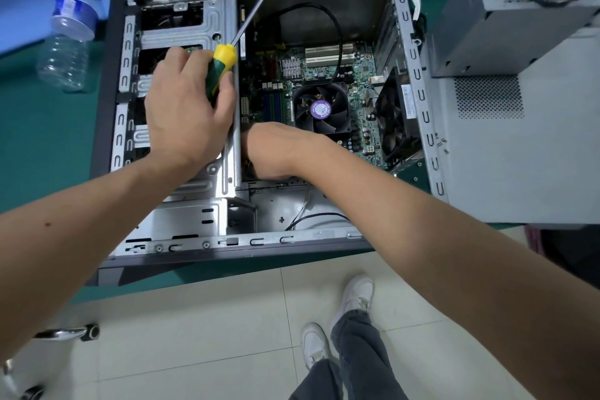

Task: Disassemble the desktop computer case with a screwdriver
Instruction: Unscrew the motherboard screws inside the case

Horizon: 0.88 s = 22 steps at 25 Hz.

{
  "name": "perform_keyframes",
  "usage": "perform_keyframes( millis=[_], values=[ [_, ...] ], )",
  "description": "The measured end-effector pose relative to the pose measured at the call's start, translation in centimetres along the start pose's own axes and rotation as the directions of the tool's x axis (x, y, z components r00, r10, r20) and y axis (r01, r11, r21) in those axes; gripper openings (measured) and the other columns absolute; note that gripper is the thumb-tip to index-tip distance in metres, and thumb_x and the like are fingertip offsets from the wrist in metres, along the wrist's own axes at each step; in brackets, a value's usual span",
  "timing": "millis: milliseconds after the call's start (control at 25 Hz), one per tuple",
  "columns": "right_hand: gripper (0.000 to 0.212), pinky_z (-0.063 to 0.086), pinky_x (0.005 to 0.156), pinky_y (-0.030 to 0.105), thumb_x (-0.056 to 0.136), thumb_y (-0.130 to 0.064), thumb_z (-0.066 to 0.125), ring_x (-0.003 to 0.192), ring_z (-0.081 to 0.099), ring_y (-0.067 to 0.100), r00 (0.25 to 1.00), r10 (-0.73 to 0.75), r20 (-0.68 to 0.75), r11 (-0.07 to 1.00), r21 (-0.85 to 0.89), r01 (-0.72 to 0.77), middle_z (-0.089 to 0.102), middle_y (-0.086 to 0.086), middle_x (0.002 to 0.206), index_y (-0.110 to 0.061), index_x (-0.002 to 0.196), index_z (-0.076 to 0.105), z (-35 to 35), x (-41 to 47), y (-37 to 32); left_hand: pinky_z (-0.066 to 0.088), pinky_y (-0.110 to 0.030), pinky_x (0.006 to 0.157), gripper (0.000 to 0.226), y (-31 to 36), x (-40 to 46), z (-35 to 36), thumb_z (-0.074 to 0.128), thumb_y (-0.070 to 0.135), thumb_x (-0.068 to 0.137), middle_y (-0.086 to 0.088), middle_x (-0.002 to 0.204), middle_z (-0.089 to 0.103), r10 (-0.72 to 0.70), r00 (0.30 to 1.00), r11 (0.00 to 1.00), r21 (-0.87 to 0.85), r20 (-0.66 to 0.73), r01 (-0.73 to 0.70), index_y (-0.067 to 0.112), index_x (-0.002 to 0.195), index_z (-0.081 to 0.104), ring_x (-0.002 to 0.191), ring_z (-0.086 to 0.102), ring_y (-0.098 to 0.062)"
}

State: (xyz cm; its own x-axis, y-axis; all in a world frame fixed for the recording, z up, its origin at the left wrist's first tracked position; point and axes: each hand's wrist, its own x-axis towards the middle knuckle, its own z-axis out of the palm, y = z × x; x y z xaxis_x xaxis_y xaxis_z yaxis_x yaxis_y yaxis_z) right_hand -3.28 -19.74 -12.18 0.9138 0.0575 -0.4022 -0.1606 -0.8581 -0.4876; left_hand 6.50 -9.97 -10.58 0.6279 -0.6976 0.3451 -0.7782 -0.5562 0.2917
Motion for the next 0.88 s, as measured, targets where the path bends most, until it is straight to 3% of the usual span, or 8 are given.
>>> perform_keyframes(
  millis=[160, 240, 320, 440, 560, 680, 880],
  values=[
    [0.02, 0.028, 0.046, 0.027, 0.088, -0.003, 0.048, 0.054, 0.036, 0.013, 0.997, 0.05, 0.055, 0.983, -0.181, -0.039, 0.037, -0.001, 0.067, -0.009, 0.07, 0.041, 0.1, -0.3, -0.1, 0.027, -0.031, 0.069, 0.037, 0.1, 0.0, 0.0, 0.045, 0.035, 0.098, -0.017, 0.1, 0.052, -0.001, 1.0, 1.0, -0.005, 0.002, 0.001, 0.006, 0.114, 0.06, 0.087, 0.048, -0.031],
    [0.01, 0.034, 0.053, 0.027, 0.09, -0.007, 0.047, 0.056, 0.039, 0.014, 0.989, 0.074, 0.126, 0.968, -0.247, -0.041, 0.04, -0.002, 0.069, -0.009, 0.08, 0.048, 0.3, -0.2, -0.4, 0.028, -0.032, 0.069, 0.037, 0.1, 0.0, 0.0, 0.045, 0.036, 0.098, -0.017, 0.101, 0.052, -0.004, 1.0, 1.0, -0.006, 0.003, 0.004, 0.006, 0.114, 0.06, 0.087, 0.048, -0.031],
    [0.016, 0.04, 0.06, 0.029, 0.091, -0.007, 0.046, 0.058, 0.042, 0.016, 0.978, 0.089, 0.187, 0.957, -0.288, -0.032, 0.043, -0.001, 0.071, -0.011, 0.075, 0.048, 0.7, 0.0, -0.7, 0.028, -0.032, 0.069, 0.037, 0.0, 0.0, 0.0, 0.045, 0.035, 0.098, -0.017, 0.101, 0.052, -0.003, 1.0, 1.0, -0.003, 0.003, 0.003, 0.006, 0.114, 0.06, 0.087, 0.048, -0.032],
    [0.025, 0.043, 0.065, 0.031, 0.092, -0.006, 0.045, 0.069, 0.047, 0.022, 0.98, 0.094, 0.176, 0.946, -0.322, -0.033, 0.041, -0.001, 0.07, -0.013, 0.068, 0.04, 1.0, 0.0, -0.9, 0.029, -0.032, 0.069, 0.036, -0.1, 0.0, 0.0, 0.046, 0.035, 0.098, -0.017, 0.1, 0.052, -0.005, 1.0, 1.0, -0.001, 0.002, 0.005, 0.006, 0.113, 0.06, 0.087, 0.048, -0.032],
    [0.013, 0.045, 0.067, 0.032, 0.092, -0.006, 0.043, 0.079, 0.05, 0.026, 0.978, 0.095, 0.186, 0.941, -0.336, -0.027, 0.04, 0.0, 0.072, -0.012, 0.081, 0.043, 1.3, 0.0, -0.9, 0.029, -0.033, 0.069, 0.035, 0.0, 0.0, 0.0, 0.046, 0.034, 0.097, -0.016, 0.098, 0.051, -0.003, 1.0, 1.0, -0.008, 0.008, 0.003, 0.006, 0.113, 0.06, 0.086, 0.048, -0.031],
    [0.021, 0.045, 0.066, 0.032, 0.091, -0.003, 0.043, 0.079, 0.049, 0.027, 0.986, 0.062, 0.153, 0.952, -0.307, -0.013, 0.044, 0.003, 0.078, -0.011, 0.072, 0.04, 1.3, 0.1, -0.9, 0.03, -0.033, 0.069, 0.035, 0.0, 0.1, 0.0, 0.047, 0.034, 0.098, -0.016, 0.098, 0.051, -0.001, 1.0, 1.0, -0.008, 0.003, 0.001, 0.006, 0.113, 0.06, 0.085, 0.048, -0.031],
    [0.013, 0.039, 0.063, 0.032, 0.091, -0.006, 0.045, 0.074, 0.047, 0.025, 0.99, 0.04, 0.133, 0.96, -0.281, -0.001, 0.044, 0.004, 0.082, -0.014, 0.081, 0.041, 0.9, -0.5, -0.8, 0.032, -0.035, 0.069, 0.034, 0.0, 0.1, 0.1, 0.047, 0.034, 0.098, -0.016, 0.097, 0.051, -0.001, 1.0, 1.0, -0.004, 0.011, 0.001, 0.006, 0.112, 0.06, 0.084, 0.048, -0.031]
  ],
)
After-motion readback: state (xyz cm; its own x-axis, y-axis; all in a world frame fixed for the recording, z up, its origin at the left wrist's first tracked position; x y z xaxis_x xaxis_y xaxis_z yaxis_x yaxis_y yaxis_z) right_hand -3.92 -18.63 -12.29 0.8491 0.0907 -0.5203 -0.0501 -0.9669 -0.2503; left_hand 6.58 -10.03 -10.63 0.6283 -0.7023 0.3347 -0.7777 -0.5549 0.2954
